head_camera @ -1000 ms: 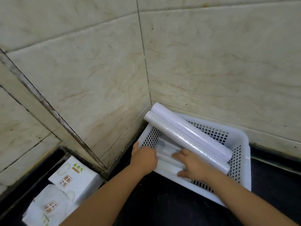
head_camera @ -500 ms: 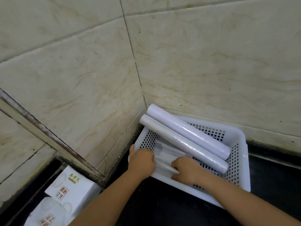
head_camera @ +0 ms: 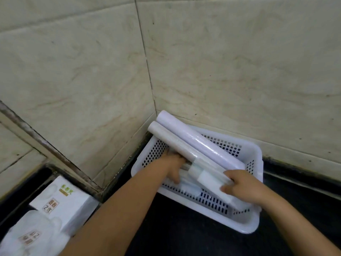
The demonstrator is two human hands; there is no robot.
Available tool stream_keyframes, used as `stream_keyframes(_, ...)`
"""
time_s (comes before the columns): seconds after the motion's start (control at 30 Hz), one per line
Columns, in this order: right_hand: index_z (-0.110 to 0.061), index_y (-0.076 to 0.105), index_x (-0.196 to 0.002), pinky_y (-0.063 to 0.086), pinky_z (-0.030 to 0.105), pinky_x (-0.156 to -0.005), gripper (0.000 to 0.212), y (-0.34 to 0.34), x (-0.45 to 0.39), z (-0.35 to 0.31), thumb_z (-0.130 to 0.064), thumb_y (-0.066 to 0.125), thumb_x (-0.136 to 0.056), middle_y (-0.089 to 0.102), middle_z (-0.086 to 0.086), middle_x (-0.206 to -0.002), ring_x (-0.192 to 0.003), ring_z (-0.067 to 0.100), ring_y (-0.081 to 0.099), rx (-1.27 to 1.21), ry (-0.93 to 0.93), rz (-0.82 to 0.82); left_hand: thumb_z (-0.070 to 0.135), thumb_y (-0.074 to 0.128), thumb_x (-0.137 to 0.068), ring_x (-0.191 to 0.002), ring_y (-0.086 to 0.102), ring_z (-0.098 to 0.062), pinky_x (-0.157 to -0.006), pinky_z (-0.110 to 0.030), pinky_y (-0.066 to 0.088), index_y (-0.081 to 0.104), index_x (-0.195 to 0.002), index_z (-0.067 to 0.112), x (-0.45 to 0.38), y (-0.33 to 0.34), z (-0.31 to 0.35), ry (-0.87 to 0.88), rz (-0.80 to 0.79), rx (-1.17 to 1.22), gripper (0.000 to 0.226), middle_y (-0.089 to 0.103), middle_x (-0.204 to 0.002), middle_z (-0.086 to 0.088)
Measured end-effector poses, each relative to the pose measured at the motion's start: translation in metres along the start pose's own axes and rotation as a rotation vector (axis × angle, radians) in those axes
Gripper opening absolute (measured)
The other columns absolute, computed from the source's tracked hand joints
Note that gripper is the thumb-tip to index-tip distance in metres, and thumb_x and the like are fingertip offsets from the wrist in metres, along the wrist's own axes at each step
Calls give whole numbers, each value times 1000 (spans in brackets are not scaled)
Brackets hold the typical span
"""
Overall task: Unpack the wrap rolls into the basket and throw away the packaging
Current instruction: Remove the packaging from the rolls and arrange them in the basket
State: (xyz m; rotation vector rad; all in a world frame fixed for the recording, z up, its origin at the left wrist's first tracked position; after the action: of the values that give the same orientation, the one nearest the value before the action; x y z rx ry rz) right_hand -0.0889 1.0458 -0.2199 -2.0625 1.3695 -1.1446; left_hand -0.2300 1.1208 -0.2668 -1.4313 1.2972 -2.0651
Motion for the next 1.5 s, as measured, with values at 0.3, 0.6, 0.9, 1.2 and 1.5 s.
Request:
stream_keyframes(0.3, -28, 40, -59, 26, 17, -46, 33, -25, 1, -11, -15, 56, -85, 45, -8, -60, -53, 3, 41, 21, 14, 179, 20, 57, -88, -108, 55, -31, -93, -37, 45, 57, -116, 4, 18, -1, 7, -9, 10, -188, 32, 58, -120, -16)
stream_keyframes(0.6, -15, 58, -73, 37, 12, -47, 10, -63, 23, -19, -15, 61, -83, 55, -4, -70, -62, 9, 50, -138, -38, 299, 18, 55, -88, -117, 51, -28, -98, -33, 41, 47, -129, 13, 41, 18, -5, 4, -161, 150, 42, 53, -132, -11)
stream_keyframes(0.9, -28, 34, -55, 26, 17, -46, 39, -19, 16, -23, -18, 56, -86, 41, -10, -59, -53, 2, 38, 61, 27, 206, 20, 52, -90, -83, 51, -22, -73, -31, 42, 61, -104, 5, 38, 6, 13, 68, -103, -168, 22, 63, -100, -15)
stream_keyframes(1.2, -19, 37, -54, 32, 22, -53, 37, 76, -59, -52, -7, 43, -89, 43, 0, -63, -65, 14, 42, -39, 65, -141, 10, 49, -89, -116, 47, -28, -89, -35, 42, 55, -118, 12, 71, -19, -8, 39, 90, -381, 30, 52, -125, -13)
stream_keyframes(1.5, -12, 56, -93, 43, 27, -69, 13, 57, -42, -41, -8, 53, -81, 57, 9, -88, -90, 26, 58, 180, 29, -151, 11, 44, -90, -117, 42, -29, -97, -38, 41, 54, -118, 8, 44, 1, -6, -72, -51, -143, 30, 49, -127, -16)
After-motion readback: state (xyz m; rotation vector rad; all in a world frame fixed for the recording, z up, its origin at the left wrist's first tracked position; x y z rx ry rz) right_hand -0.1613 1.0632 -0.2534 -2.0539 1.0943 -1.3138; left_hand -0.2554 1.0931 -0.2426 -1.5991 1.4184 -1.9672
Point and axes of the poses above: each hand's wrist, its own x-axis away from the middle knuckle, its own y-axis out of the palm, z = x × y, the point moved 9 cm from there along -x, towards the middle knuckle
